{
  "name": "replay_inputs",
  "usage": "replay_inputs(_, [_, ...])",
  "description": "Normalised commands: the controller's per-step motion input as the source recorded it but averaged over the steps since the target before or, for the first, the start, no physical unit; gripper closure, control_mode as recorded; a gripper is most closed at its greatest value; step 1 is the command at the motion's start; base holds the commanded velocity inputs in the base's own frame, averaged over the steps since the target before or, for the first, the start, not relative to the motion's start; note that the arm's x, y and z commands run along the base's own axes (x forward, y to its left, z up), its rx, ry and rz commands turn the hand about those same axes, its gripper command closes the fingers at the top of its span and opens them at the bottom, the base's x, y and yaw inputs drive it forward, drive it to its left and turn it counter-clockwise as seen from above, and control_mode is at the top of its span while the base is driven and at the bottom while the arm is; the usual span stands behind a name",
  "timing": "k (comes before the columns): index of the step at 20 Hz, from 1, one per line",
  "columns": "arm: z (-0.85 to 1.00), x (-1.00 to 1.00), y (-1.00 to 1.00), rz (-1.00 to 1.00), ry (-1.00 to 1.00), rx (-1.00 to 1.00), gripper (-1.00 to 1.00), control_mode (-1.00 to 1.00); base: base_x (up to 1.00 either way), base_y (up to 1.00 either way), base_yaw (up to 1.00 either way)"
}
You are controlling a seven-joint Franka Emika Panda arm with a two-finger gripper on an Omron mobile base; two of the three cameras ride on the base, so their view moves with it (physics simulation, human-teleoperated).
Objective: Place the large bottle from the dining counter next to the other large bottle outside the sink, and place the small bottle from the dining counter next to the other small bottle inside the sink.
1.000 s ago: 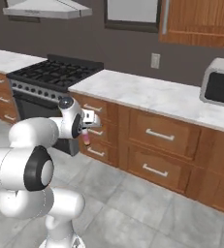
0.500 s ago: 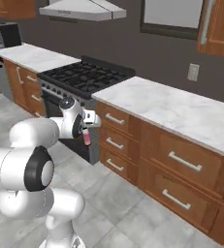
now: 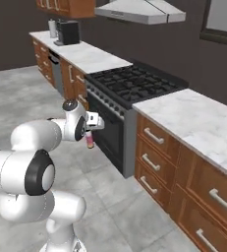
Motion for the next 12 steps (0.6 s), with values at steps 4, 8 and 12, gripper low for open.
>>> replay_inputs(4, [0.00,0.00,0.00,0.00,0.00,0.00,1.00,1.00,0.65,0.01,0.51])
replay_inputs(8, [0.00,0.00,0.00,0.00,0.00,0.00,1.00,1.00,0.88,-0.01,0.46])
replay_inputs(12, [0.00,0.00,0.00,0.00,0.00,0.00,1.00,1.00,1.00,-0.13,0.39])
